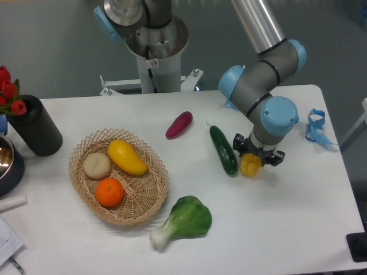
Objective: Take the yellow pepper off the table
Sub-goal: 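Close the gripper around the yellow bell pepper, then lift the gripped yellow pepper up off the table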
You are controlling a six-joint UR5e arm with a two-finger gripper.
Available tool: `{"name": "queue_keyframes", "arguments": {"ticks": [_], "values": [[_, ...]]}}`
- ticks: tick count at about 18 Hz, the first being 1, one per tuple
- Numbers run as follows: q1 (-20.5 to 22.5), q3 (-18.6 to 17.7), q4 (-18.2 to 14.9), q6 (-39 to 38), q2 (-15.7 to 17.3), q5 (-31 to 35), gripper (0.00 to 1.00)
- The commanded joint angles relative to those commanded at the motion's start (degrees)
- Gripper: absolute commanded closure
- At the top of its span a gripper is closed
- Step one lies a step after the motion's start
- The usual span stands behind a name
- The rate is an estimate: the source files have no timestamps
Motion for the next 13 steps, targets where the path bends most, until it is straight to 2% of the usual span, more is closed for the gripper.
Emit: {"name": "queue_keyframes", "arguments": {"ticks": [4, 6, 13], "values": [[0.26, 1.14, -0.61, 0.09, 0.44, -0.09, 0.68], [0.88, 1.67, -0.88, 0.44, 1.75, -0.18, 0.68], [4.74, 4.92, -1.05, 1.4, 4.13, -2.63, 0.68]]}}
